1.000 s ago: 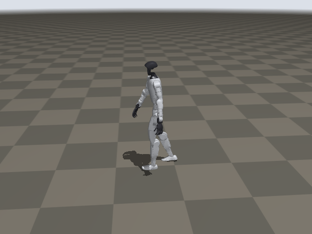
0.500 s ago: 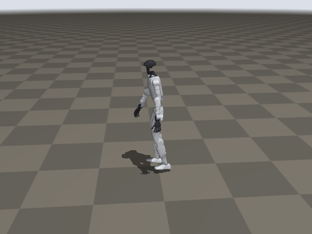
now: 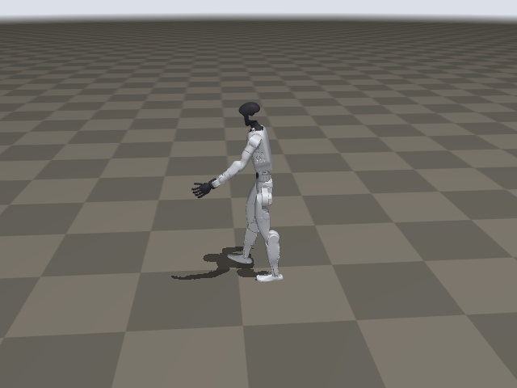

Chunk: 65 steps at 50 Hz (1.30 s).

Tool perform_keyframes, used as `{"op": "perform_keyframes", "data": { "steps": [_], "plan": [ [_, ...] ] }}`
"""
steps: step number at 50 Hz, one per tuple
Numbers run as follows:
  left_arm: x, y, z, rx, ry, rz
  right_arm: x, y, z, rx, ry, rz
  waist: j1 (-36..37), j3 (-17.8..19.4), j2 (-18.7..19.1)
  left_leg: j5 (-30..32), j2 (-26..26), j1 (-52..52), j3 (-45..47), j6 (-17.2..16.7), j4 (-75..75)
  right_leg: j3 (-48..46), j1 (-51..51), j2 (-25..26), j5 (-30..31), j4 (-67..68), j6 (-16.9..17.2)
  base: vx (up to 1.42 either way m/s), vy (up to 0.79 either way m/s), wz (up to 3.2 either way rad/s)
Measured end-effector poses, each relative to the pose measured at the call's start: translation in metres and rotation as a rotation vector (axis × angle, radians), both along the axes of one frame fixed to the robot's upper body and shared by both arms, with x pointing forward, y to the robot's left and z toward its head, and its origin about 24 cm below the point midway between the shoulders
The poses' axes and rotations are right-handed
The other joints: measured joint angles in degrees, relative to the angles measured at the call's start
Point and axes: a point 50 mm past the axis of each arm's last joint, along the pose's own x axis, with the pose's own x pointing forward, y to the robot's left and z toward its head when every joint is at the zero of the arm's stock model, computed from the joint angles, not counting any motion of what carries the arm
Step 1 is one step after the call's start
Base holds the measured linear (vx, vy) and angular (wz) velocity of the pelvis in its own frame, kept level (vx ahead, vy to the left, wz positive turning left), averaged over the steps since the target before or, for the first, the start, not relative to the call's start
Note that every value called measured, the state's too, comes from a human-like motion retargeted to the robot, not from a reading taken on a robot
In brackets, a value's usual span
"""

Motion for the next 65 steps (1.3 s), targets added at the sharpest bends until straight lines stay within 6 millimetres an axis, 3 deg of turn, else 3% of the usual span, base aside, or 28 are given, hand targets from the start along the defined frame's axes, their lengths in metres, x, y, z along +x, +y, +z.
{"op": "perform_keyframes", "data": {
  "steps": [3,8,13,18,23,27,33,38,43,48,50,55,60,65],
  "plan": [
    [-0.011,0.002,-0.017,-0.020,0.061,-0.002,0.014,-0.002,0.004,-0.011,-0.007,0.015,0.76,-0.91,1.09,1.29,0.50,-2.11,1.85,1.17,0.41,0.85,0.70,0.25,-0.35,4.48,-4.32,-0.35,0.13,-0.63],
    [-0.053,0.005,-0.073,-0.077,0.262,0.035,0.037,-0.005,0.010,-0.036,-0.056,0.003,4.55,-4.49,3.51,2.42,3.20,-5.79,5.10,2.98,1.57,3.61,0.66,1.93,-5.86,19.62,-9.83,-0.28,0.01,-0.72],
    [-0.126,0.009,-0.136,-0.073,0.531,0.109,0.066,-0.003,0.020,-0.058,-0.174,-0.003,9.29,-8.03,3.69,3.11,4.21,-8.36,7.31,3.80,2.27,9.11,4.73,3.32,-9.60,27.77,-10.05,-0.24,-0.07,-0.48],
    [-0.213,0.020,-0.179,-0.004,0.822,0.151,0.110,0.009,0.037,-0.050,-0.331,0.060,14.12,-9.92,2.01,5.14,3.49,-11.03,9.34,3.42,2.12,12.27,12.61,3.04,-8.50,20.25,-8.89,-0.29,-0.16,-0.28],
    [-0.280,0.029,-0.194,0.028,1.014,0.204,0.162,0.019,0.068,-0.064,-0.495,0.182,19.10,-8.84,0.28,8.83,2.43,-13.61,11.37,2.02,1.22,12.60,16.48,2.08,-10.84,8.32,-5.95,-0.37,-0.20,-0.20],
    [-0.314,0.027,-0.200,-0.008,1.064,0.258,0.198,0.018,0.099,-0.104,-0.629,0.246,22.57,-6.91,0.57,10.95,2.49,-15.36,12.49,1.75,0.63,12.89,16.18,2.08,-9.53,4.53,-4.77,-0.40,-0.17,-0.13],
    [-0.335,0.009,-0.206,-0.156,1.049,0.313,0.229,0.003,0.136,-0.161,-0.776,0.216,24.43,-4.22,-0.49,8.29,0.45,-17.01,14.24,6.01,3.63,11.88,13.37,-0.06,-6.21,2.13,-1.46,-0.40,-0.13,0.18],
    [-0.339,-0.004,-0.209,-0.247,1.075,0.291,0.226,-0.003,0.134,-0.129,-0.773,0.124,22.96,-4.16,-4.51,3.64,-3.21,-17.75,13.74,12.89,14.82,10.51,9.78,-3.89,-3.16,1.37,0.00,-0.34,-0.12,0.40],
    [-0.333,-0.003,-0.209,-0.206,1.115,0.250,0.192,-0.002,0.101,-0.046,-0.666,0.042,19.40,-6.32,-6.69,-3.17,-5.15,-16.54,10.90,15.96,29.60,9.41,7.36,-5.77,-2.01,2.22,0.00,-0.24,-0.05,0.36],
    [-0.300,0.007,-0.204,-0.080,1.087,0.247,0.130,-0.005,0.056,-0.029,-0.485,-0.021,14.65,-8.71,-5.22,-5.28,-4.55,-8.99,7.97,13.96,30.45,7.50,6.46,-4.19,-0.78,2.62,0.00,-0.23,0.01,0.32],
    [-0.272,0.011,-0.198,-0.039,1.032,0.262,0.102,-0.008,0.040,-0.045,-0.397,-0.045,12.54,-9.08,-3.99,-4.16,-3.73,-4.84,6.77,11.76,25.81,6.37,6.21,-2.88,-0.07,2.48,0.00,-0.28,0.04,0.39],
    [-0.177,0.019,-0.164,0.002,0.760,0.265,0.032,-0.015,0.012,-0.083,-0.174,-0.105,6.46,-8.89,-0.91,-3.36,-0.90,1.42,3.48,5.22,12.31,2.46,4.22,0.53,2.37,2.02,0.00,-0.37,0.05,0.56],
    [-0.073,0.016,-0.093,0.016,0.385,0.174,-0.014,-0.012,0.000,-0.059,-0.021,-0.124,1.21,-5.12,-0.27,-3.68,0.65,2.82,2.30,0.18,4.04,-1.02,2.10,2.11,6.05,1.88,0.00,-0.46,0.03,0.50],
    [-0.007,0.006,-0.013,0.048,0.079,0.039,-0.036,0.002,-0.006,0.030,0.070,-0.092,-1.08,0.06,-1.41,-1.44,0.68,2.92,2.56,-0.83,0.83,-0.63,1.37,2.15,8.40,1.12,0.00,-0.45,0.10,0.15]
  ]
}}
